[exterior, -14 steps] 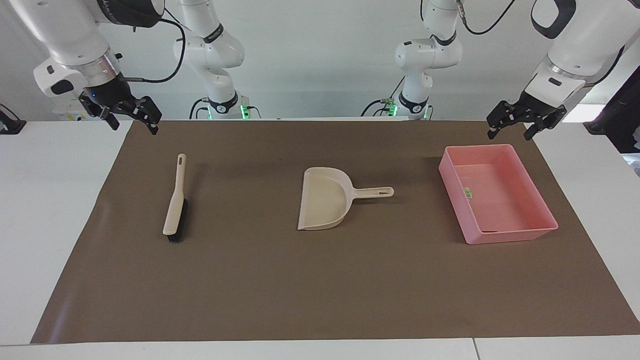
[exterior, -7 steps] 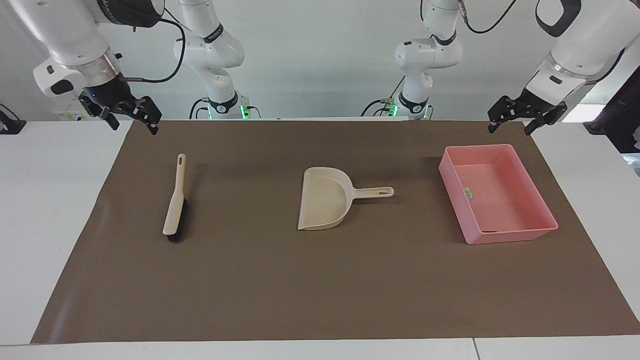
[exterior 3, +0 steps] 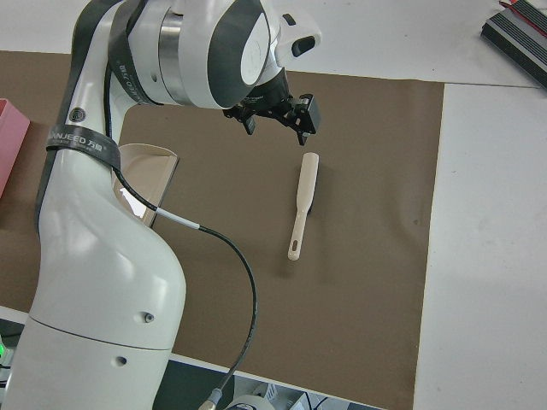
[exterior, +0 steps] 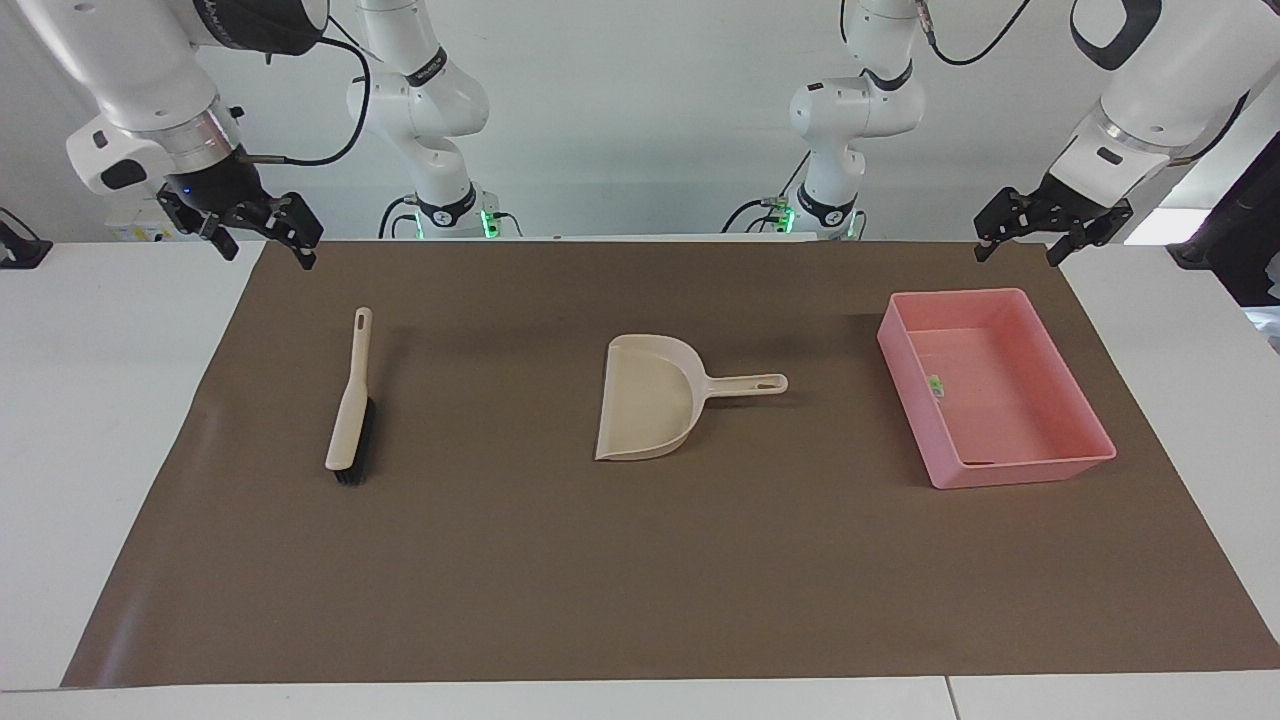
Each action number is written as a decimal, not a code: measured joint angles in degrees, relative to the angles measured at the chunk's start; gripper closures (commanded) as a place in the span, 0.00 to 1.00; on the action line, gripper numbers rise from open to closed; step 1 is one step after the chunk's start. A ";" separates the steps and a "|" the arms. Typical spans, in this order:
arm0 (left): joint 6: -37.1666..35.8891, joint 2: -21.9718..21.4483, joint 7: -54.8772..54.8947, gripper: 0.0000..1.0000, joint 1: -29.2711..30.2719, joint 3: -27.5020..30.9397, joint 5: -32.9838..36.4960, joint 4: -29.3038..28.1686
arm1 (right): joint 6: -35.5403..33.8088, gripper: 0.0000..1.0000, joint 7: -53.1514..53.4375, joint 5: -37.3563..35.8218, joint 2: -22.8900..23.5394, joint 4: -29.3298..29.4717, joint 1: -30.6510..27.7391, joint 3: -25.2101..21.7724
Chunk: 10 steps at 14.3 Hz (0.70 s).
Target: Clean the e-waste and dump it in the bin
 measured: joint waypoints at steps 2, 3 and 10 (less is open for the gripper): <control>1.14 0.00 0.00 0.00 -0.02 -0.04 0.00 -0.11 | 0.00 0.00 0.00 0.00 0.00 0.00 0.00 0.00; 1.53 0.00 0.00 0.00 -0.05 -0.08 0.00 -0.17 | 0.00 0.00 0.00 0.00 0.00 0.00 0.00 0.00; 1.88 0.00 0.00 0.00 -0.09 -0.10 0.00 -0.26 | 0.00 0.00 0.00 0.00 0.00 0.00 0.00 -0.01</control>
